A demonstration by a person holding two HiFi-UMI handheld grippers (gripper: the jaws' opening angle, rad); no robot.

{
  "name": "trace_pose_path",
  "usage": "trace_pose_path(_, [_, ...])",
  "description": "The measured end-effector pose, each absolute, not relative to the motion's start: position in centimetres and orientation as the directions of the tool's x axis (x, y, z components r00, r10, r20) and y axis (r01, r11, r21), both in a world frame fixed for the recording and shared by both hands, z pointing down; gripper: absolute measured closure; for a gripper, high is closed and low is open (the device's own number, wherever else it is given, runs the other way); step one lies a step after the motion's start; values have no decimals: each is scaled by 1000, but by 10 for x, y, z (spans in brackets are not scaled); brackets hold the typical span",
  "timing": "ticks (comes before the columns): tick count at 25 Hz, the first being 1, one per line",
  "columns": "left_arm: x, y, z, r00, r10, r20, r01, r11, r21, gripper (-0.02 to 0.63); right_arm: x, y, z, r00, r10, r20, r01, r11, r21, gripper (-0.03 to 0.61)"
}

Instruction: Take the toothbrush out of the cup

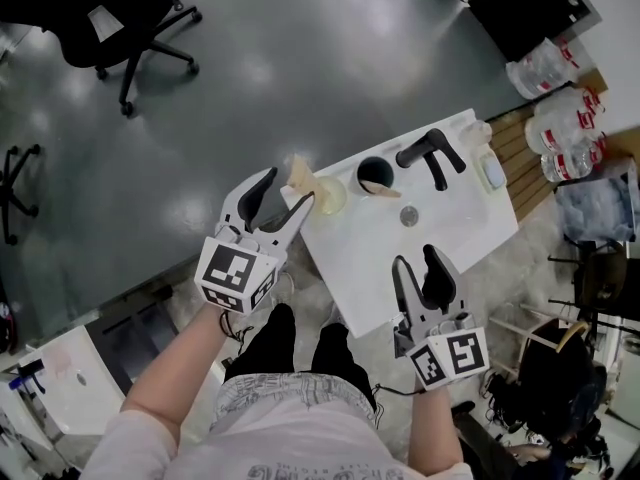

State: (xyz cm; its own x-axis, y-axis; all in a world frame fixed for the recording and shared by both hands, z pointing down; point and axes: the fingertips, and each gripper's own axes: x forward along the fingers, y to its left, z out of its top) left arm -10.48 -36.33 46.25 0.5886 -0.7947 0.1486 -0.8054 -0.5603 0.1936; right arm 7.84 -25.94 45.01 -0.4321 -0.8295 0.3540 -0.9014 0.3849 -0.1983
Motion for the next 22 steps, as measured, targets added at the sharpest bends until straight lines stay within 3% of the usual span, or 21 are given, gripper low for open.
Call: trace_pose_path(22, [-80, -386, 519, 578, -790, 204, -813, -537, 226, 331, 86, -250, 484, -441, -796, 414, -897, 387, -211, 351])
